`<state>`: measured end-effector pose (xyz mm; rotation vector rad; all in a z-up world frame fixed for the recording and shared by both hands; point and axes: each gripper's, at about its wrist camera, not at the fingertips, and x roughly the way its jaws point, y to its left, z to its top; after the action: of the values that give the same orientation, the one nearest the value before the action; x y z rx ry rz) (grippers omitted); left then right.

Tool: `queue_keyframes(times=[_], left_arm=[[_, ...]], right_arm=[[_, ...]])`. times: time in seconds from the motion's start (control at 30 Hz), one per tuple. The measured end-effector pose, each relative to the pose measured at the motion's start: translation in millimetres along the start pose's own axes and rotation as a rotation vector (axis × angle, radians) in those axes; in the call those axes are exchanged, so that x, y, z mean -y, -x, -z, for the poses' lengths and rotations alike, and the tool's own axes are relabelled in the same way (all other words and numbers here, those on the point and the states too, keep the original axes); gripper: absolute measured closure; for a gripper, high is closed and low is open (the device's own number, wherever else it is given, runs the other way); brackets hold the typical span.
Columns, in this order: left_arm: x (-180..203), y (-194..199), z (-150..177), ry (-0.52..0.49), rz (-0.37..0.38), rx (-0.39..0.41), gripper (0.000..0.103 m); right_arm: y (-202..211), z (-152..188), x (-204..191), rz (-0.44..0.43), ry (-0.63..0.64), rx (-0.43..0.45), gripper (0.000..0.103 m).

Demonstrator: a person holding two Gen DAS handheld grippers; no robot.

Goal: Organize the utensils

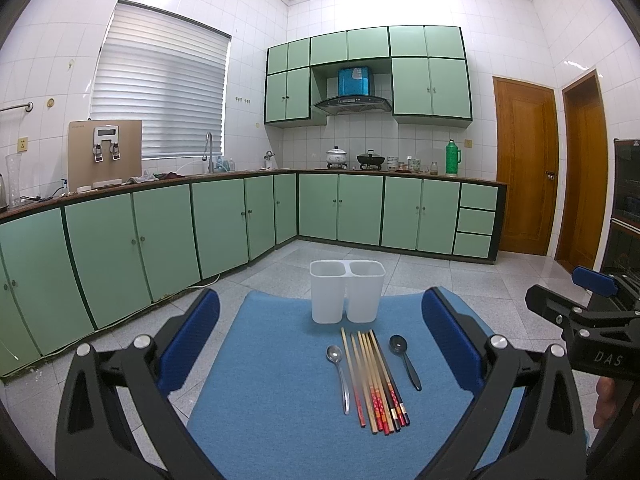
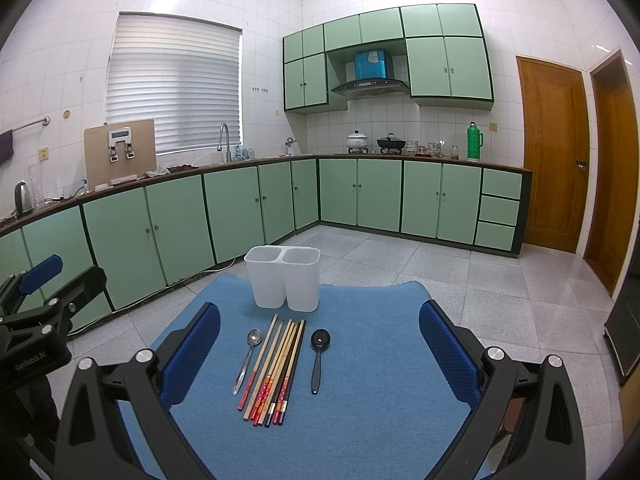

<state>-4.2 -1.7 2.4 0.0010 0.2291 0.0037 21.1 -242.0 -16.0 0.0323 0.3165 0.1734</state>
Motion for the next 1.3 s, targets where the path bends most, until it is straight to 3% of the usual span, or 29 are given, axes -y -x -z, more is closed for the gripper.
queue_keyframes(times=[0.7,0.93,1.13,1.3], left_arm=[[-3.4,-2.4,1.9,-0.001,0.000,-0.008,0.005],[-4.2,-17.8,5.3,-0.010,-0.010,-0.026,0.005],[-13.9,-59.6,18.8,-0.025,-0.032,-0.117,0.005],[-30.5,-115.0,46.1,-0.035,-0.063,-0.262,0.005]], right_arm=[[-7.6,-1.7,5.3,0.000,0.000,-0.006,0.006],[-25.9,11.6,0.1,0.006,-0.006,-0.032,0.006],[-65.7,21.8,3.9,0.009,-0.013,-0.114,0.006],[-126.0,37.0,12.2,0.011,-0.043,-0.254,0.006]])
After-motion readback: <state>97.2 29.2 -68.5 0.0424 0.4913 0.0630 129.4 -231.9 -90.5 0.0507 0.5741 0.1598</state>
